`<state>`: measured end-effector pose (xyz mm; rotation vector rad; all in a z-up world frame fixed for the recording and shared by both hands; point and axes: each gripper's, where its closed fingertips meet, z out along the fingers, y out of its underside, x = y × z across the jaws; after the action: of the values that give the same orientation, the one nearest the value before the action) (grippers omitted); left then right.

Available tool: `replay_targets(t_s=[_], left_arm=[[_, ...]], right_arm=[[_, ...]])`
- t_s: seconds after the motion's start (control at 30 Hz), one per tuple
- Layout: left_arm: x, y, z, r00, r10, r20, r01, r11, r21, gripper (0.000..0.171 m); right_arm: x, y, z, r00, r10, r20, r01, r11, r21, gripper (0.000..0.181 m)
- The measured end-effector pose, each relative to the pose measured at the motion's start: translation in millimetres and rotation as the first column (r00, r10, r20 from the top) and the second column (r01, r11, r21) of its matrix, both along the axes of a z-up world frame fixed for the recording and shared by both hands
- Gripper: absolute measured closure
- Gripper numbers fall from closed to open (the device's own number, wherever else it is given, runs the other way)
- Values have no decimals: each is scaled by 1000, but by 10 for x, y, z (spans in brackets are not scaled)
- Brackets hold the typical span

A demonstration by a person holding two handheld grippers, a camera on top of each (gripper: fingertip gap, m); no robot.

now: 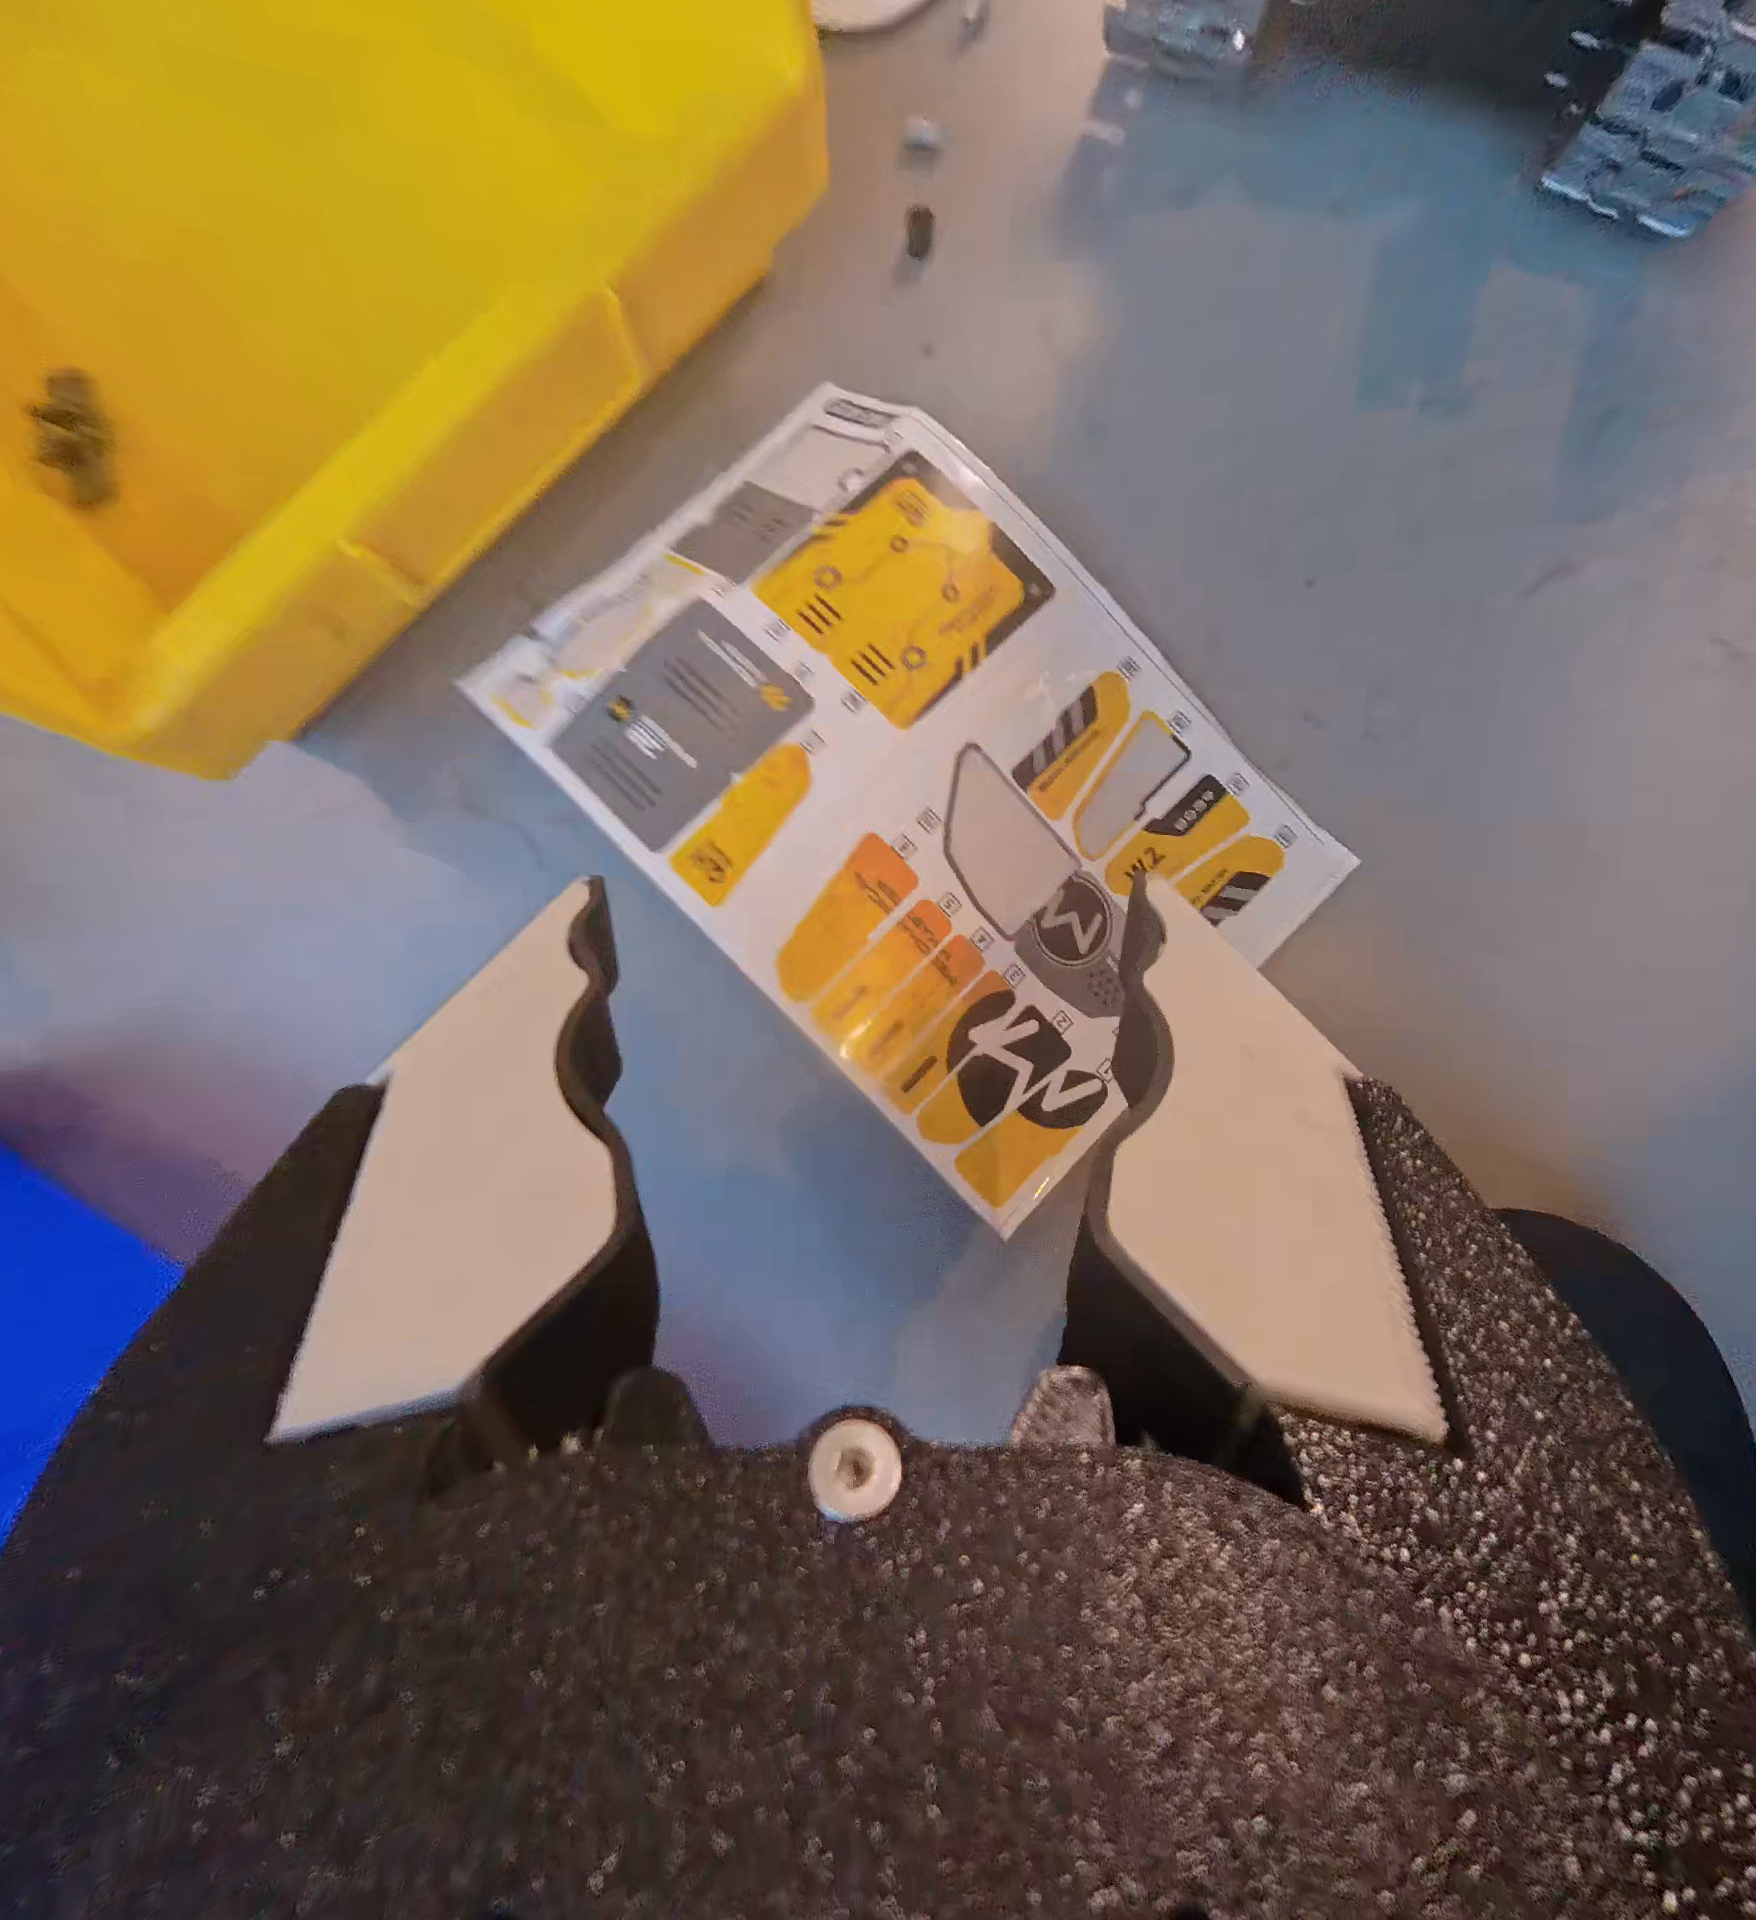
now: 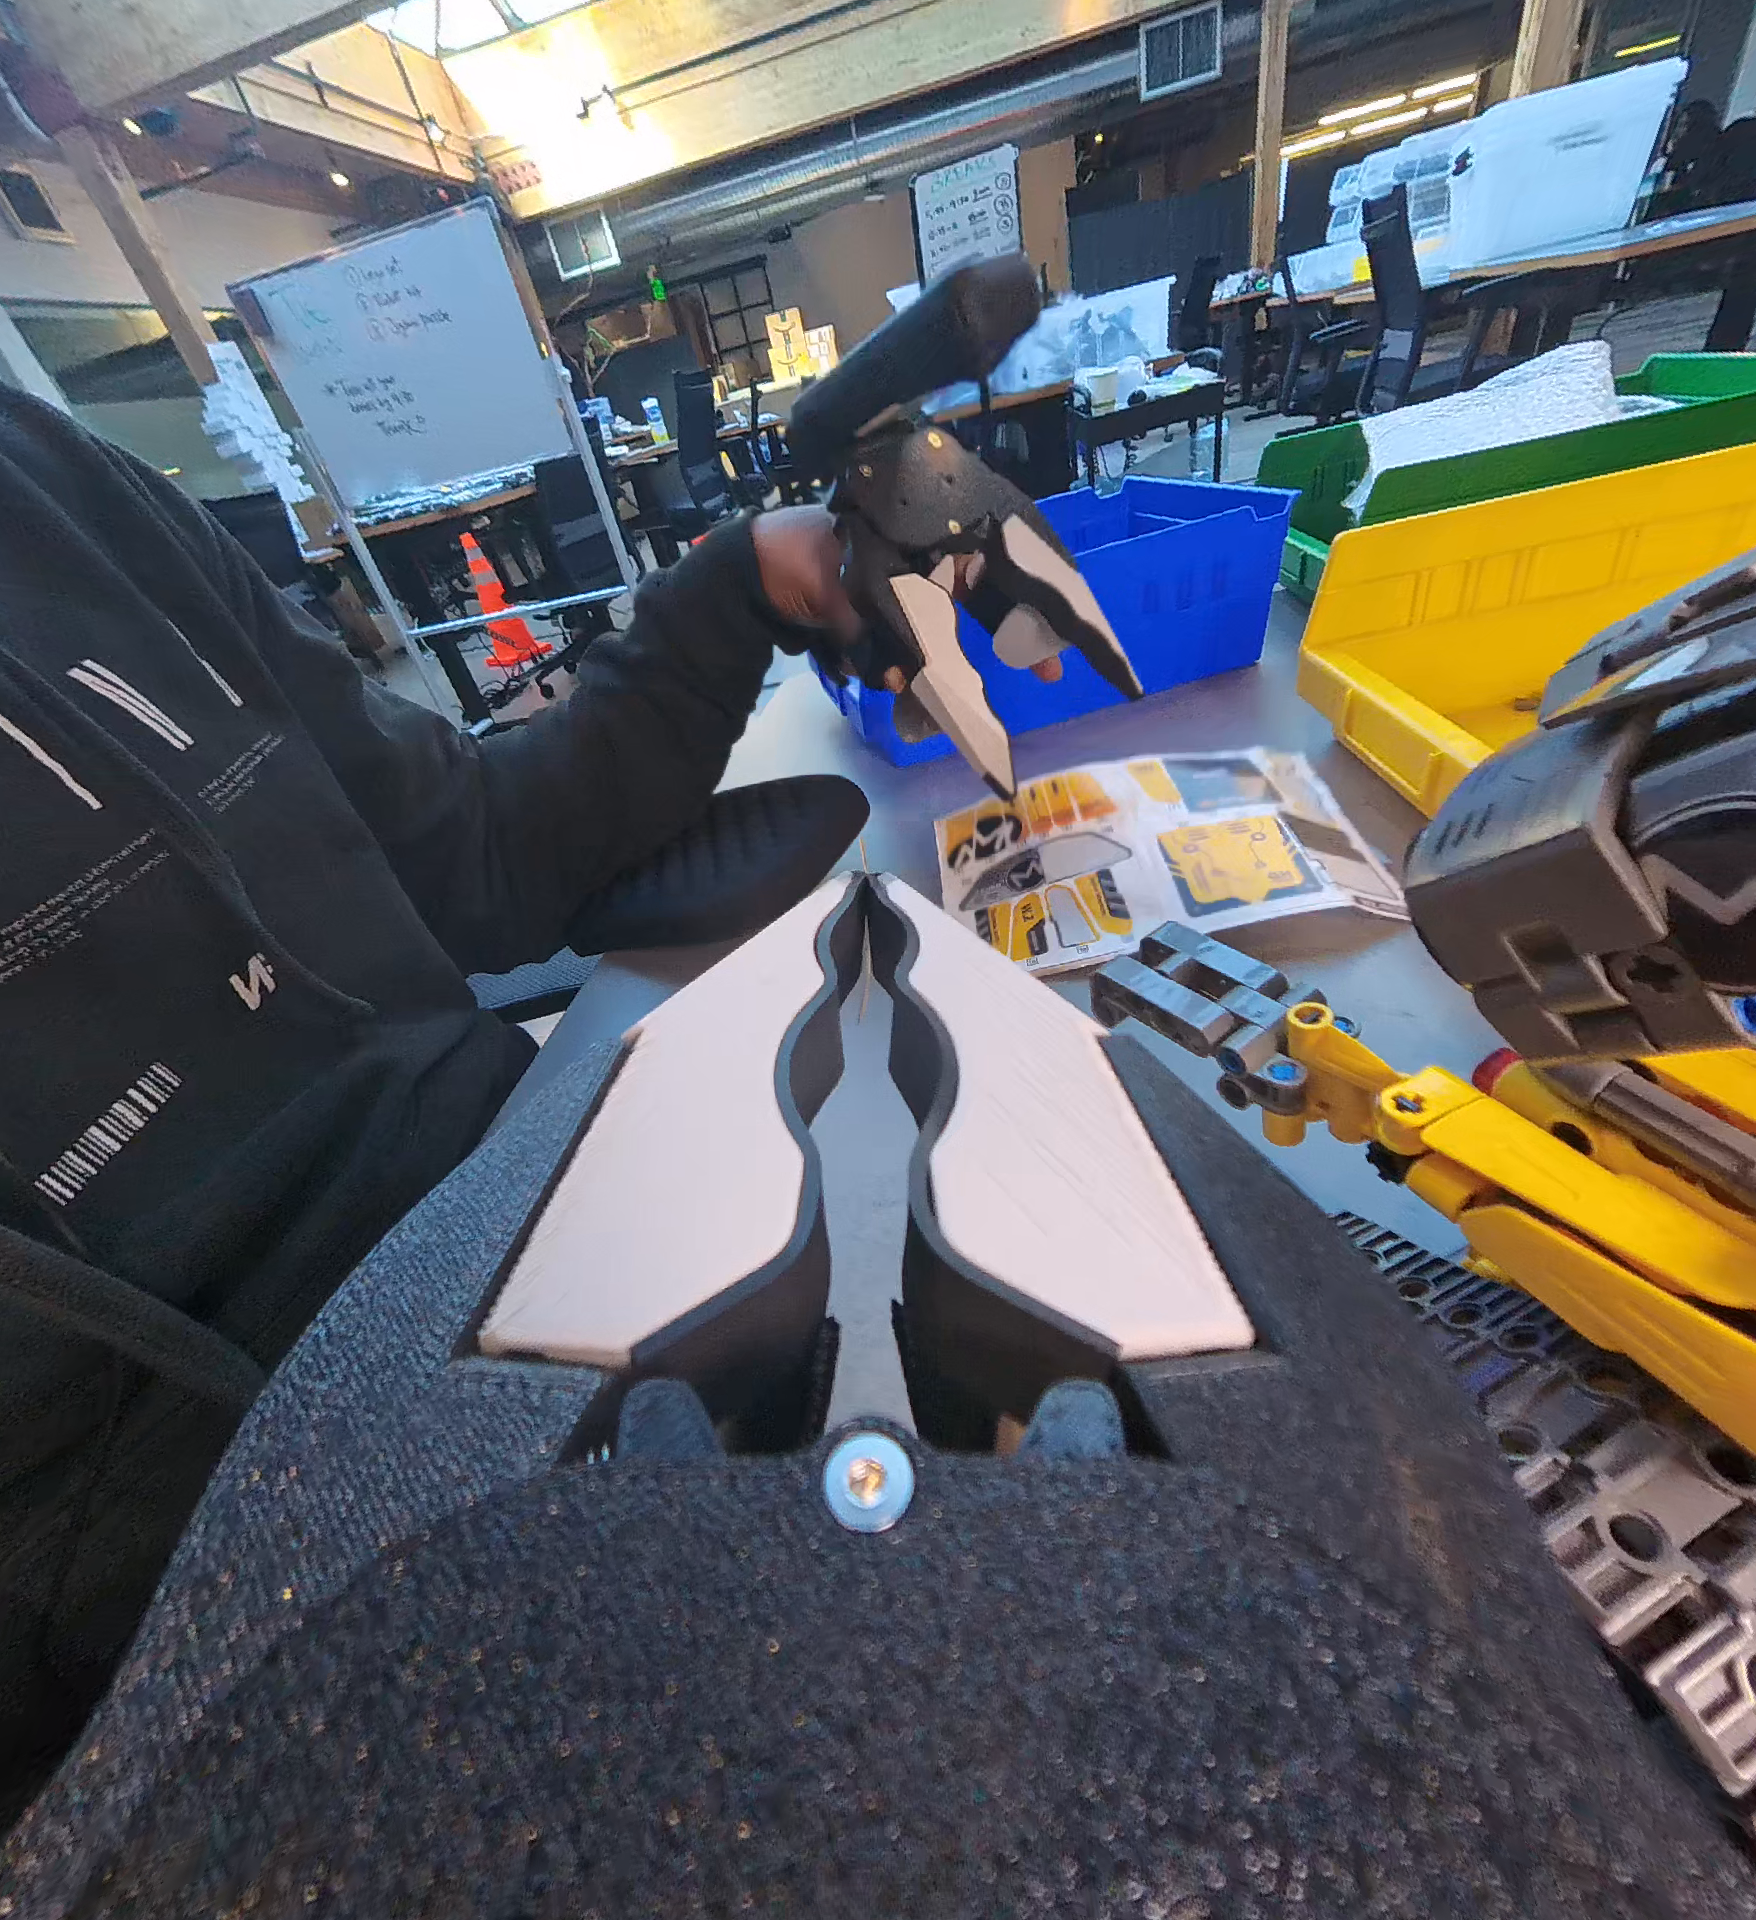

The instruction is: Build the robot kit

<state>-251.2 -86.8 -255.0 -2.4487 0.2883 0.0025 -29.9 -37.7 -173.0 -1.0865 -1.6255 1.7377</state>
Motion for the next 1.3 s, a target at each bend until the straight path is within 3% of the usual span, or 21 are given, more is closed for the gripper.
replay_targets(t_s=[0.13,0.23,0.33,0.47,0.53,0.67,0.77,0.87,0.93,1.07,1.3], left_arm=[[-20,228,554,996,27,-80,-3,960,281,72],[527,432,996,983,-173,64,112,835,539,89],[1181,499,1091,874,-420,242,191,757,625,112],[1822,566,963,666,-560,492,199,770,606,130],[1970,627,915,553,-540,634,137,810,570,130],[2045,655,919,291,-491,822,40,864,502,134],[2026,672,933,196,-465,864,-17,879,477,143],[2056,674,934,176,-454,873,-21,885,465,148],[2065,659,950,167,-460,872,-20,883,469,152],[2054,629,971,135,-457,879,-17,886,463,162],[2068,619,920,140,-434,890,4,899,438,171]], right_arm=[[-12,30,5,1000,-16,-11,16,1000,2,181],[-40,45,22,999,-34,-28,35,999,9,181],[-89,99,23,993,-101,-62,105,992,67,181],[-116,181,81,956,-226,-190,271,926,263,181],[-114,247,119,910,-286,-299,395,814,426,181],[-62,353,235,803,-317,-505,594,501,629,181],[-54,318,254,758,-246,-605,653,262,711,181],[-104,237,213,747,-171,-643,662,99,743,181],[-136,198,179,750,-137,-647,657,41,753,181],[-176,161,108,763,-99,-639,641,-20,768,181],[-222,72,28,778,-48,-626,623,-68,779,181]])
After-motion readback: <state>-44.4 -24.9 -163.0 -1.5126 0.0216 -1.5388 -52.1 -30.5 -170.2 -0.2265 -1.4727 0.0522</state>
